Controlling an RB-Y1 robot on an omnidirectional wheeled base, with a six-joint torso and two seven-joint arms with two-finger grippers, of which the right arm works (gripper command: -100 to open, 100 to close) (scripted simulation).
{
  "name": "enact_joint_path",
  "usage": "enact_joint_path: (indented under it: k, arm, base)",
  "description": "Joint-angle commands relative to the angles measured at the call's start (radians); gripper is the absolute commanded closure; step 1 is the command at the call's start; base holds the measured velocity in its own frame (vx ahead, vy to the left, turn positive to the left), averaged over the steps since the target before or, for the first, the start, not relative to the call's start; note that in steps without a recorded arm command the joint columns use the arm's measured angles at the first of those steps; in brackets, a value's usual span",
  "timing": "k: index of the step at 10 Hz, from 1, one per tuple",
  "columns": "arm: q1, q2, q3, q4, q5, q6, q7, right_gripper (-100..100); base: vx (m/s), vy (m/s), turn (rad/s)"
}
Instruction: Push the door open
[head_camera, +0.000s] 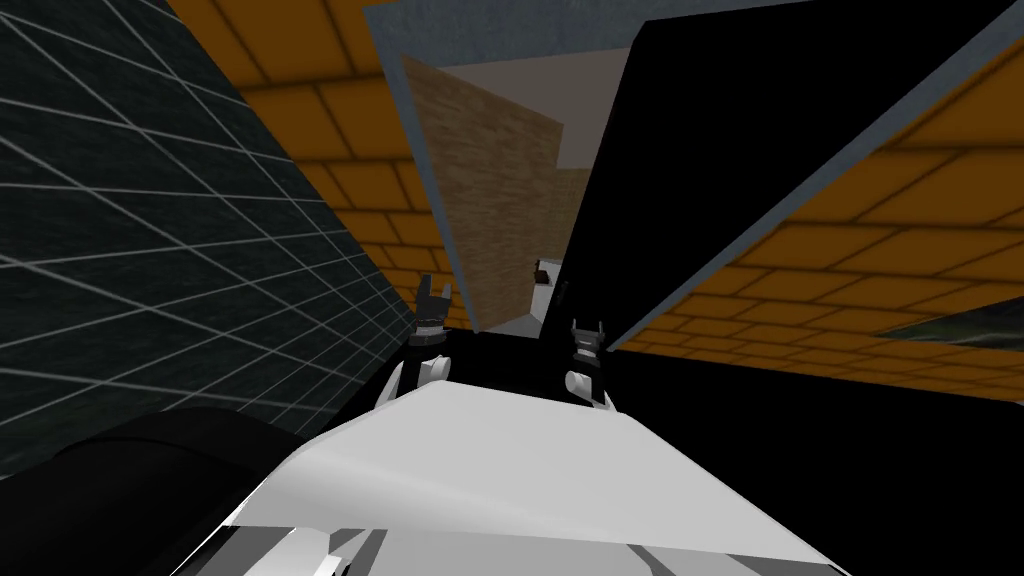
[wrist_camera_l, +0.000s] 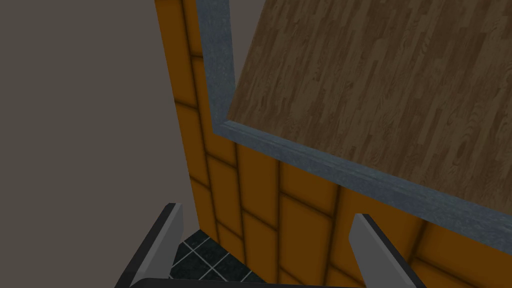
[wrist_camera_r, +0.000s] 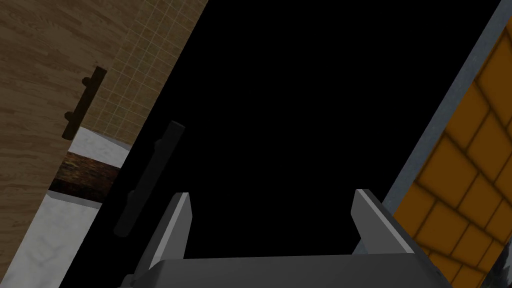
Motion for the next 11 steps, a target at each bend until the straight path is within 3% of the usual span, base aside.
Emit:
enact_joint_path:
  k: [1,11]
  arm:
    - [-0.014,0.000,-0.003,0.034,-0.013,-0.007,-0.024,-100]
    - [-0.091,0.032,-0.013,0.250,-0.097,-0.056,-0.165,-100]
  base:
    - [0.060,-0.091,0.133]
    - [0.054,-0.102,0.177]
